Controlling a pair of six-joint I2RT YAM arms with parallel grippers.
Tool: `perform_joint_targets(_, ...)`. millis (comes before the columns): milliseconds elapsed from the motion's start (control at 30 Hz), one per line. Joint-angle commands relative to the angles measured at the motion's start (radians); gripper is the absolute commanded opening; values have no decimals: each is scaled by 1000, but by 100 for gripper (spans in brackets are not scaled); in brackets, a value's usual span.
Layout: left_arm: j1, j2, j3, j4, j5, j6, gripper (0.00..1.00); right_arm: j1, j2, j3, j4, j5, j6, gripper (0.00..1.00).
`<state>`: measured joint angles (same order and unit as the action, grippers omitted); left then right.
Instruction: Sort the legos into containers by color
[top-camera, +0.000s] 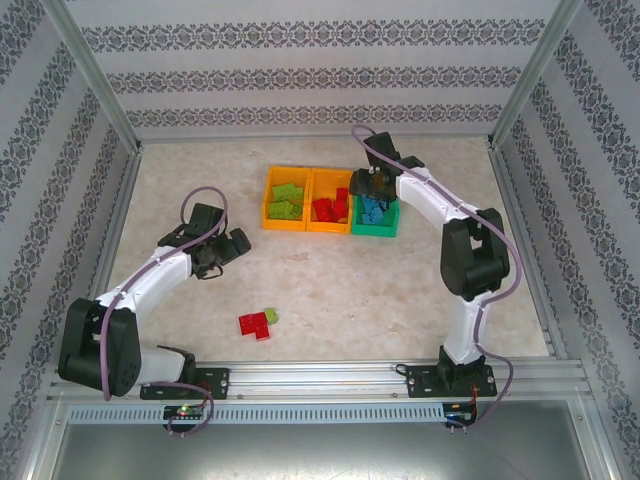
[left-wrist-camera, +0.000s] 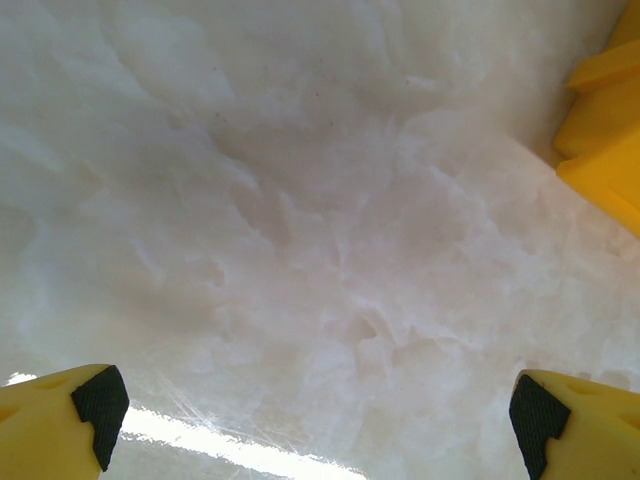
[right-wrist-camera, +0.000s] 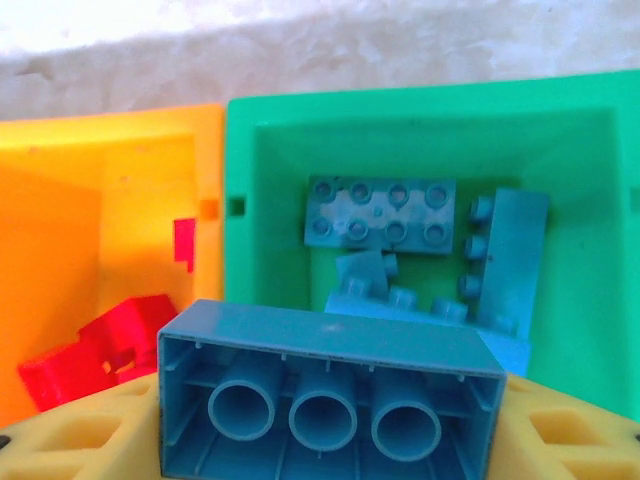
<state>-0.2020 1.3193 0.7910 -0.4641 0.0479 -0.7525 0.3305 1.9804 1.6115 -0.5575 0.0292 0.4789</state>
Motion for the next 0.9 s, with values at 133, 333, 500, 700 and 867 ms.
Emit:
perform_joint_targets(133, -20, 10, 2, -29, -12, -31, 100, -50, 76, 100, -60, -31, -13, 62)
perform_joint_targets(333, -27, 18, 10, -36, -14, -32, 100, -68, 84, 103, -62, -30, -19, 75)
perform_joint_targets(500, -63, 31, 15, -83, -48, -46, 100, -71, 82, 111, -71, -60, -37, 87)
perform_joint_targets(700, -157, 44, 38, -173, -93, -67, 100, -60, 12, 67, -31, -117, -50, 91)
perform_joint_targets(867, -235, 4, 25, -235, -105, -116, 100, -46, -68, -7, 15, -160, -65, 92)
